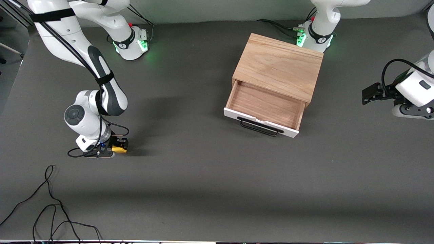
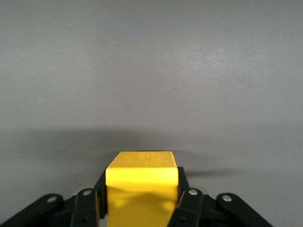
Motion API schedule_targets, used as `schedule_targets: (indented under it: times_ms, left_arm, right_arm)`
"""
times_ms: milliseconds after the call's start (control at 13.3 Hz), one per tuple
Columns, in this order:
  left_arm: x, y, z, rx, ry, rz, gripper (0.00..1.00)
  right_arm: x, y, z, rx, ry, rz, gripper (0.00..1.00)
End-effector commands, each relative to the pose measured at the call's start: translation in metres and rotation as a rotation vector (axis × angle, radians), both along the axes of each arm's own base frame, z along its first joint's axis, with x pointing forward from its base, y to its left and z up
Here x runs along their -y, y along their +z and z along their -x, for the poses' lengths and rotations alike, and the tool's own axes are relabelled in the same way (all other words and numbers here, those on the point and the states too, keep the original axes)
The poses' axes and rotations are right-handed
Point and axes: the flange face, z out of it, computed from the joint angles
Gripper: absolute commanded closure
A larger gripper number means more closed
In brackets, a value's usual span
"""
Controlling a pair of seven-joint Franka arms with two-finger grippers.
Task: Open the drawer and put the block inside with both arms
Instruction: 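Reach the right gripper down and grasp the yellow cube, then carry the yellow cube with the right gripper over the open drawer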
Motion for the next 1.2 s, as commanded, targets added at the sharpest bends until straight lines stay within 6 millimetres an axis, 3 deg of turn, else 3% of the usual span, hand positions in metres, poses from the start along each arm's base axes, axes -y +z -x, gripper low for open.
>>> schedule_targets:
  times_ms: [0, 225, 451, 601, 902, 1127]
  left_arm:
    - [0.0, 0.004, 0.008, 0.006, -0.026, -0.013, 0.0]
    - [0.0, 0.003, 0.007, 0.003, -0.026, -0.013, 0.0]
    - [0.0, 0.002, 0.008, 0.0, -0.026, -0.013, 0.0]
    - [0.0, 0.002, 0.008, 0.0, -0.026, -0.013, 0.0]
    - [0.0, 0.002, 0.008, -0.002, -0.028, -0.013, 0.0]
    - [0.0, 0.001, 0.007, -0.004, -0.028, -0.013, 0.0]
  right_arm:
    - [-0.018, 0.062, -0.025, -0.045, 0.021, -0.043, 0.79]
    - [-0.057, 0.126, -0.046, -0.124, -0.003, -0.055, 0.79]
    - [-0.112, 0.183, -0.055, -0.118, -0.038, -0.057, 0.79]
    - [-0.135, 0.211, -0.054, -0.122, -0.052, -0.059, 0.79]
    - [-0.208, 0.286, -0.036, -0.103, -0.079, -0.064, 0.79]
    - [-0.247, 0.316, -0.023, -0.106, -0.137, -0.138, 0.79]
